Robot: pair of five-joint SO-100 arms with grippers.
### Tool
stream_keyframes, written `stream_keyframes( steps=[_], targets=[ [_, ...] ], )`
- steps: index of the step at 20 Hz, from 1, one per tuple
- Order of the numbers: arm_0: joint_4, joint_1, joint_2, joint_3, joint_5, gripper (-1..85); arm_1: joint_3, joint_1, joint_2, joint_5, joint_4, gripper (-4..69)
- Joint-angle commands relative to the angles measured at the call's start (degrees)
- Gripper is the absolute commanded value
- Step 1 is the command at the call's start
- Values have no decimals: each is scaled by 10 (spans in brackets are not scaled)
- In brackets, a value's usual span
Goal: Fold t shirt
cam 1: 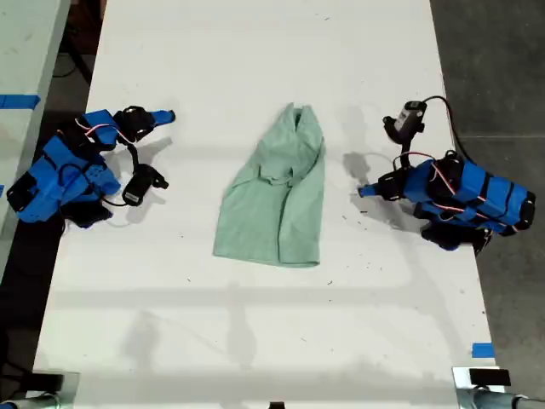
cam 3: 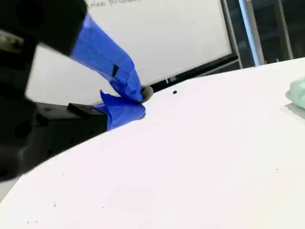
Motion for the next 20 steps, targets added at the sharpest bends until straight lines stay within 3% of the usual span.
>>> stream_keyframes(
  steps=[1,17,20],
  targets=[
    [-7,4,4,21,-7,-2,31,0,6,-10,0,58],
    [-7,6,4,21,-7,-2,31,0,6,-7,1,57],
    [-7,7,4,21,-7,-2,31,12,7,51,-2,53]
  ],
)
